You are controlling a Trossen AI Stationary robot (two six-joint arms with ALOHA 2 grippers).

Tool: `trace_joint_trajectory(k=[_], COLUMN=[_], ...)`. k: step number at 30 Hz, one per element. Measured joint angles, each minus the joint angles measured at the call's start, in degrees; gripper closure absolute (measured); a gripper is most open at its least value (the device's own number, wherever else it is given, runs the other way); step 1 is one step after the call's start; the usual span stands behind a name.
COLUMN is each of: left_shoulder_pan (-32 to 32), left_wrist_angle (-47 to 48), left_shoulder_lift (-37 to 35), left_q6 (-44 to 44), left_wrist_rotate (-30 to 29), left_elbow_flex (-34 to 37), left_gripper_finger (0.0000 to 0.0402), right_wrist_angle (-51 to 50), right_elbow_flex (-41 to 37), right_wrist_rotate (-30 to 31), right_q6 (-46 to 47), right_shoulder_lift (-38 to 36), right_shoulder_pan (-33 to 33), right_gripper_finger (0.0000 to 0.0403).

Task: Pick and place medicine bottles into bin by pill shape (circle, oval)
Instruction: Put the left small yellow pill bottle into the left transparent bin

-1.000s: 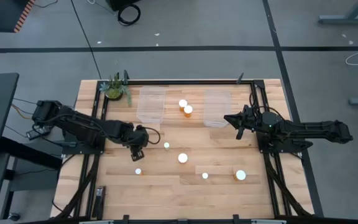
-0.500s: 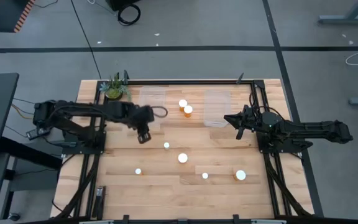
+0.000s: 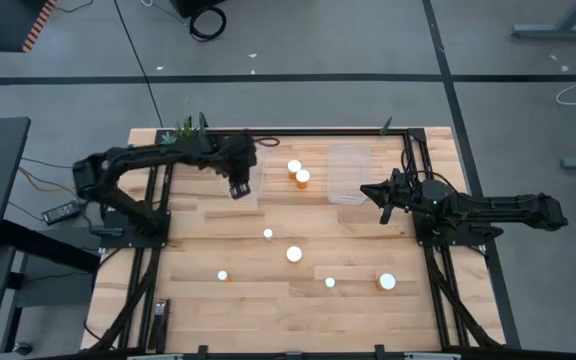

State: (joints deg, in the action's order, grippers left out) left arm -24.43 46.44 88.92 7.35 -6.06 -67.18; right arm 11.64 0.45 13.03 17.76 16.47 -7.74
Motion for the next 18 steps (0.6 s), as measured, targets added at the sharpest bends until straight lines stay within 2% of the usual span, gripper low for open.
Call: trace_joint_trajectory(k=[10,18], left_shoulder_pan=[-9.0,-12.6], left_wrist_angle=[-2.8,-4.7], left_shoulder_lift=[18.1,23.8], left_q6=[10.4,11.3], left_wrist_rotate=[-0.1,1.6], left_elbow_flex=[-11.2,-14.0], left_gripper_finger=[0.0277,0.0278], right_wrist_angle=[0.0,0.0], right_elbow_flex=[0.0,0.0], right_wrist_rotate=[0.0,0.0], right_q6=[0.0,0.0], right_shoulder_lift=[0.0,0.0], right_shoulder_pan=[0.0,0.0], right_gripper_finger=[0.0364,0.0364])
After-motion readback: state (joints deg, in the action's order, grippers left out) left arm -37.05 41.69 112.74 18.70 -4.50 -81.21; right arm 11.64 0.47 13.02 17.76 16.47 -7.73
